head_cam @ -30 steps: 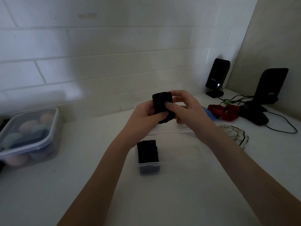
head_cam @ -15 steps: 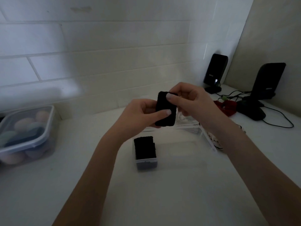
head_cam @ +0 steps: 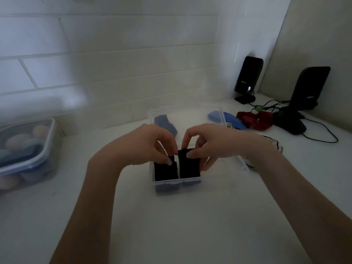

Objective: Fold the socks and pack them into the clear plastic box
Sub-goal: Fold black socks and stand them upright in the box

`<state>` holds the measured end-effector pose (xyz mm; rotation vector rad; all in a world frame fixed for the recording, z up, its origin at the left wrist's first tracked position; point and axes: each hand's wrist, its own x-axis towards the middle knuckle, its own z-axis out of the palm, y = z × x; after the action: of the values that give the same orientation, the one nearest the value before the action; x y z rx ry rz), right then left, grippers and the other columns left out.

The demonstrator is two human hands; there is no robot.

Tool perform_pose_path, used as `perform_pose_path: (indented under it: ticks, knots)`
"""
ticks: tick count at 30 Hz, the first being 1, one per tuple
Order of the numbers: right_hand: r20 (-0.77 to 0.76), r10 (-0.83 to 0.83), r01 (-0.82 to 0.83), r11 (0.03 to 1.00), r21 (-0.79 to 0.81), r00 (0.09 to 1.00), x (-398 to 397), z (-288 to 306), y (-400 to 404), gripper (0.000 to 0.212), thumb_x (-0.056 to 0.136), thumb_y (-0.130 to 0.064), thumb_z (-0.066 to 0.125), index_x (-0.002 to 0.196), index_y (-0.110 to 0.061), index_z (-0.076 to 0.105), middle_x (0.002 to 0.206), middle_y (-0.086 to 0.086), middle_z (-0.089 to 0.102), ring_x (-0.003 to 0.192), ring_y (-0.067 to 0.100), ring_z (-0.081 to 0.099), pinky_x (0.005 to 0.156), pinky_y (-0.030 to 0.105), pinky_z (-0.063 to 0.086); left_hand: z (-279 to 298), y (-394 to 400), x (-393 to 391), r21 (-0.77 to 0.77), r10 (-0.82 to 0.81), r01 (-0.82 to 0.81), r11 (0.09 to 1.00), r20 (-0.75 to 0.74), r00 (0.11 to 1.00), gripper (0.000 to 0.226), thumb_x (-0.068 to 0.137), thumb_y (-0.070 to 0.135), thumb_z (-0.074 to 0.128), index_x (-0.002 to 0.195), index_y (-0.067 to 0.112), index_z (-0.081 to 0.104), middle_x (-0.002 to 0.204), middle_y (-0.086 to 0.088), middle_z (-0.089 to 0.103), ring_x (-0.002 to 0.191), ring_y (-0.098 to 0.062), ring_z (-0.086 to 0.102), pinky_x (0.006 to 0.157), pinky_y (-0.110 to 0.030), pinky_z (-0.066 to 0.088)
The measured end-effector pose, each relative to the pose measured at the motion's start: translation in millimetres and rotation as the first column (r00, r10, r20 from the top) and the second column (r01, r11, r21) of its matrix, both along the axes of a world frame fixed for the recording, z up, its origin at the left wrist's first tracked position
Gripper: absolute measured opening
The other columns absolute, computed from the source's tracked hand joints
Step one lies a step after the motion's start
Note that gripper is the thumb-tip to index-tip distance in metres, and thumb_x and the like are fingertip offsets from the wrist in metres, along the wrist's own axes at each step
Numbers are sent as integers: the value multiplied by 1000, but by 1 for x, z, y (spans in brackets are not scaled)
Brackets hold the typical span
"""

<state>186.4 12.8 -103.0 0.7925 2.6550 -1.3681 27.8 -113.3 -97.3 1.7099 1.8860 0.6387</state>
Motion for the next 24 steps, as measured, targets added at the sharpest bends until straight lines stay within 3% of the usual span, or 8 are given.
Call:
perform_pose_path:
  ticks: [4, 8, 11, 16, 20, 22, 24]
  knots:
    - [39, -24, 14, 973, 229, 999, -9, -13, -13, 15, 87, -12, 60, 81, -25, 55, 75, -7, 58, 56, 16, 71, 56, 26, 60, -1, 1, 1, -31, 30, -33, 999, -95, 995, 24, 69, 5, 78, 75, 26, 68, 79, 12, 71, 71, 0, 69, 76, -32, 59]
    - [17, -75, 60, 897, 438, 997, -16, -20, -26, 20, 81, -5, 59, 76, -21, 48, 79, 3, 58, 55, 20, 65, 52, 31, 57, -3, 3, 4, -66, 48, -62, 996, -195, 980, 22, 68, 12, 80, 75, 27, 65, 79, 14, 69, 74, 4, 66, 77, -27, 57]
    - [2, -62, 50, 828, 559, 998, -19, -23, -30, 19, 79, -4, 59, 76, -17, 46, 77, 4, 58, 56, 20, 55, 54, 32, 51, -4, 4, 6, -85, 43, -67, 994, -266, 963, 22, 68, 17, 80, 85, 24, 67, 90, 8, 71, 81, -3, 66, 78, -25, 55]
    - [-25, -86, 88, 908, 409, 996, -18, -20, -22, 24, 83, -7, 62, 69, -24, 53, 67, -6, 54, 43, 12, 62, 47, 24, 56, -7, 7, 15, -109, 0, -44, 993, -374, 927, 30, 73, 18, 75, 103, 19, 69, 100, 3, 71, 89, -12, 66, 82, -29, 54]
    - [40, -44, 31, 960, 277, 998, -14, -12, -19, 9, 78, -16, 73, 79, -21, 65, 70, -1, 67, 57, 17, 71, 57, 24, 60, -10, 8, 20, -118, -6, -46, 992, -408, 913, 30, 74, 16, 74, 103, 20, 69, 100, 2, 71, 89, -15, 66, 83, -34, 55]
    - [102, -10, -11, 978, 207, 995, -10, -7, -18, 19, 73, -17, 78, 90, -18, 69, 79, 2, 70, 62, 16, 72, 56, 22, 59, -10, 8, 19, -123, -1, -53, 991, -400, 916, 30, 73, 17, 75, 103, 21, 69, 100, 3, 71, 89, -14, 66, 83, -33, 55]
    - [161, 26, -66, 968, 244, 987, -8, -6, -17, 32, 72, -18, 79, 103, -18, 68, 88, 2, 71, 59, 10, 69, 54, 18, 57, -10, 7, 19, -141, -7, -51, 989, -383, 924, 32, 73, 17, 75, 103, 21, 68, 100, 3, 72, 88, -12, 67, 83, -33, 55]
